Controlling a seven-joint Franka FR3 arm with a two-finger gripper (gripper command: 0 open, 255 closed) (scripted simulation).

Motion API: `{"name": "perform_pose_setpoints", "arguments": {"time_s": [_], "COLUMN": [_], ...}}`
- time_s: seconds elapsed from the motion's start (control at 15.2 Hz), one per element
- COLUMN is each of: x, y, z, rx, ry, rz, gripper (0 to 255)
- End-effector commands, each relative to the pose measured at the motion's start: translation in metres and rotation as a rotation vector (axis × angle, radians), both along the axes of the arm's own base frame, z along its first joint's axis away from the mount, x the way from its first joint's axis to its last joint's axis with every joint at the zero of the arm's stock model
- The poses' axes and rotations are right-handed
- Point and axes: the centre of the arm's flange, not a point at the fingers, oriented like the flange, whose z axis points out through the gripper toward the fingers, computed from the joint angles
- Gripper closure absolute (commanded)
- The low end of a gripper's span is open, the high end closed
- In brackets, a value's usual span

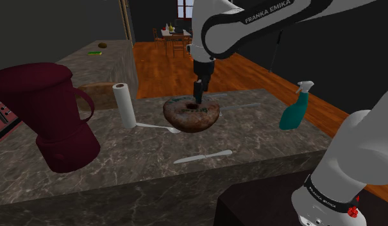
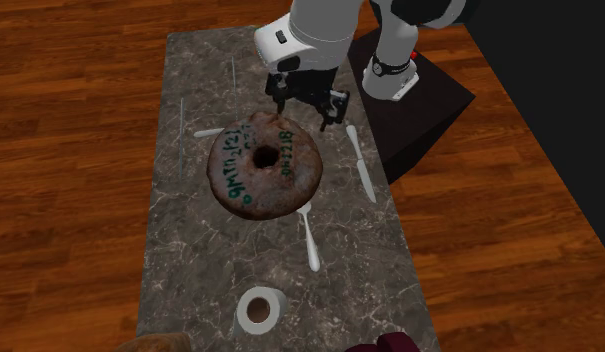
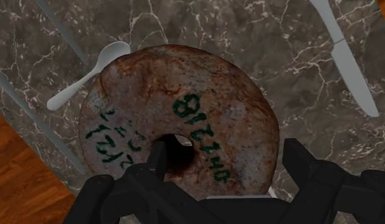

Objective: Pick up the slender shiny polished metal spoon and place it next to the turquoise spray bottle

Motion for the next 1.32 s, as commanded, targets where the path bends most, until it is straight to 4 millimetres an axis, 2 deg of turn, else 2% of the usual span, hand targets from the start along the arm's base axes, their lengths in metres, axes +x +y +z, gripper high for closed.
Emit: {"name": "perform_pose_setpoints", "arguments": {"time_s": [0.0,0.46,0.92,0.99,1.25], "x": [0.013,0.046,0.066,0.067,0.073], "y": [0.022,0.099,0.179,0.186,0.184], "z": [-0.011,-0.051,-0.094,-0.099,-0.119], "rx": [-0.016,-0.077,-0.138,-0.143,-0.143], "ry": [-0.013,-0.056,-0.1,-0.104,-0.104], "rz": [0.057,0.25,0.443,0.461,0.461], "gripper": [0,0,0,0,0]}}
